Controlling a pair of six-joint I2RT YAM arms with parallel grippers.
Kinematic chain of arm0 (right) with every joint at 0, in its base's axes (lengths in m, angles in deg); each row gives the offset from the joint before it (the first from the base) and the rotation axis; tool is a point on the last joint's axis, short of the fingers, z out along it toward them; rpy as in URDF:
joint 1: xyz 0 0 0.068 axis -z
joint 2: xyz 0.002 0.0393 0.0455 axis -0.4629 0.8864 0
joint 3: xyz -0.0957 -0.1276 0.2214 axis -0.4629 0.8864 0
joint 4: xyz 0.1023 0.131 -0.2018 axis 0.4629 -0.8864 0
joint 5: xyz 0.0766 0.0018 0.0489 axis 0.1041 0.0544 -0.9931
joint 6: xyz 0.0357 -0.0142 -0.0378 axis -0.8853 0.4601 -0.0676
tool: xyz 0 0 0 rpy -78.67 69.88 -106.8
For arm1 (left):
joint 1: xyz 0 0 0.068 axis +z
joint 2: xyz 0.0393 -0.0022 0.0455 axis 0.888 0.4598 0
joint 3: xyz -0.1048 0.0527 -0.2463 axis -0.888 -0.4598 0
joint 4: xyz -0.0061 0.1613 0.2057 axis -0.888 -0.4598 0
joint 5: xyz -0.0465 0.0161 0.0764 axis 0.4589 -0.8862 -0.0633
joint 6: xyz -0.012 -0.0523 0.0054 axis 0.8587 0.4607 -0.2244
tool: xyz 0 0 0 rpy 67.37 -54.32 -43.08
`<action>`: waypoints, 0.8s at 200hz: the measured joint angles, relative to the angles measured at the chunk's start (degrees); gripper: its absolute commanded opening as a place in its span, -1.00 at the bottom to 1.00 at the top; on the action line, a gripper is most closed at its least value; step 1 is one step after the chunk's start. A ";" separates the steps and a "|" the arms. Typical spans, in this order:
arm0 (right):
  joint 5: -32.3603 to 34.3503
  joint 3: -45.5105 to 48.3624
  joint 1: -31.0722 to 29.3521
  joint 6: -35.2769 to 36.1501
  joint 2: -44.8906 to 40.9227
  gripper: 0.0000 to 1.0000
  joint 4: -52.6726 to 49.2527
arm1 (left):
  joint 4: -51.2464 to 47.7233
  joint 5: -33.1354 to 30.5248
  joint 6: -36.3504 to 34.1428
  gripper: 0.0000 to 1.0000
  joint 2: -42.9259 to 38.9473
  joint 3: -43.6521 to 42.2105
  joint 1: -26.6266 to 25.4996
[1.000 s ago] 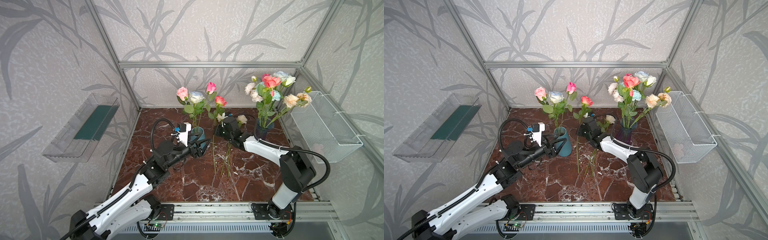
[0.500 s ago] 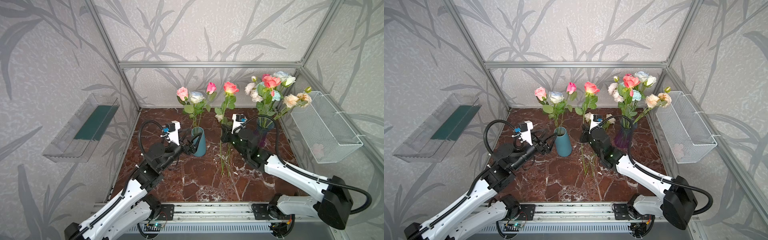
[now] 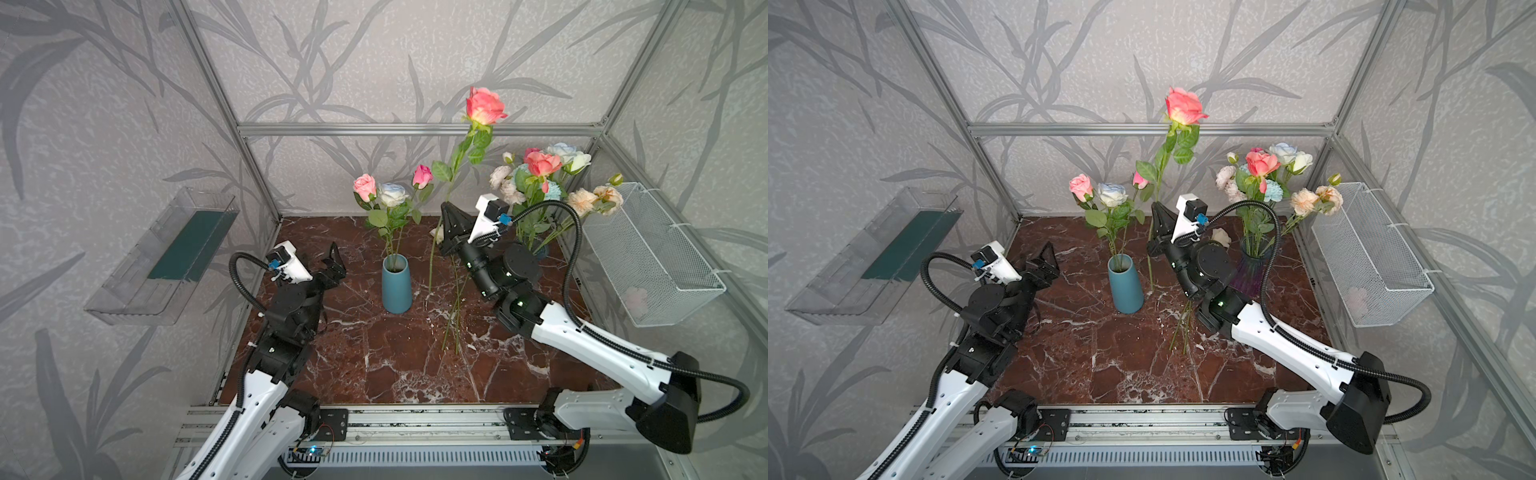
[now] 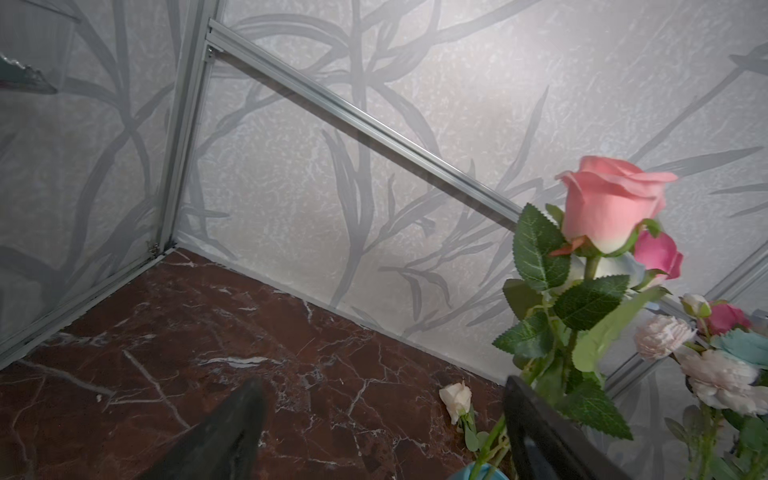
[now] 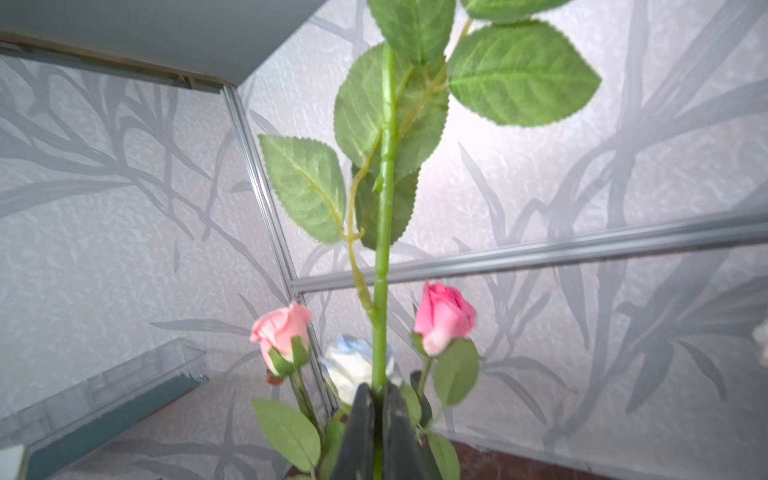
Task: Arrange the flowers into the vase
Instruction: 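Carry the pink rose over the teal cup and lower it in with the right gripper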
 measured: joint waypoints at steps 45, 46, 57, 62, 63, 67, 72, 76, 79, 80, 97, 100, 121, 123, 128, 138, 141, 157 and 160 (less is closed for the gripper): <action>-1.38 -9.20 -0.85 3.50 9.18 -1.00 6.71 | 1.14 1.95 1.20 0.79 0.66 -0.70 1.11; -1.38 -9.40 -0.85 3.54 9.40 -1.00 6.78 | 1.14 2.03 1.22 0.79 0.66 -0.74 1.14; -1.38 -10.86 -0.85 3.61 11.30 -1.00 7.37 | 1.36 2.84 1.49 0.79 0.70 -0.98 1.20; -1.38 -11.30 -0.85 3.56 12.02 -1.00 7.58 | 1.46 3.08 1.57 0.78 0.72 -1.03 1.25; -1.38 -11.41 -0.85 3.54 12.24 -1.00 7.63 | 1.46 3.17 1.62 0.78 0.74 -1.03 1.25; -1.36 -11.58 -0.85 3.50 12.72 -1.00 7.82 | 1.53 3.39 1.64 0.79 0.76 -1.03 1.27; -1.33 -11.69 -0.85 3.41 13.35 -1.00 8.15 | 1.68 3.74 1.73 0.79 0.83 -1.03 1.31; -1.27 -11.72 -0.85 3.32 13.84 -1.00 8.33 | 1.79 3.96 1.79 0.78 0.85 -1.03 1.38; -1.27 -11.74 -0.85 3.21 14.14 -1.00 8.41 | 1.92 4.13 1.90 0.78 0.90 -1.03 1.44; -1.25 -11.74 -0.85 3.23 14.21 -1.00 8.44 | 1.95 4.17 1.90 0.78 0.90 -1.03 1.44; -1.01 -11.72 -0.85 2.89 16.09 -1.00 8.79 | 2.34 4.83 2.12 0.78 1.14 -1.03 1.66; -0.87 -11.72 -0.85 2.80 16.33 -1.00 8.81 | 2.34 4.96 2.14 0.78 1.14 -1.03 1.68; -0.15 -10.64 -0.85 2.23 17.64 -1.00 9.66 | 2.43 5.70 2.51 0.78 1.16 -1.03 1.86; -0.04 -10.36 -0.85 2.10 17.70 -1.00 9.73 | 2.45 5.73 2.54 0.78 1.16 -1.03 1.88; 0.26 -9.70 -0.85 1.95 17.77 -1.00 10.03 | 2.49 5.90 2.56 0.78 1.18 -1.03 1.90; 0.79 -7.91 -0.90 1.44 17.81 -1.00 10.67 | 2.64 6.14 2.71 0.78 1.22 -1.03 1.92; 0.96 -7.41 -0.92 1.33 17.81 -1.00 10.84 | 2.69 6.19 2.73 0.78 1.25 -1.03 1.95; 1.95 -3.74 -1.07 0.57 17.81 -1.00 12.00 | 2.80 6.69 3.04 0.78 1.36 -1.03 2.01; 2.12 -2.93 -1.14 0.44 17.81 -1.00 12.15 | 2.80 6.75 3.08 0.78 1.40 -1.03 2.01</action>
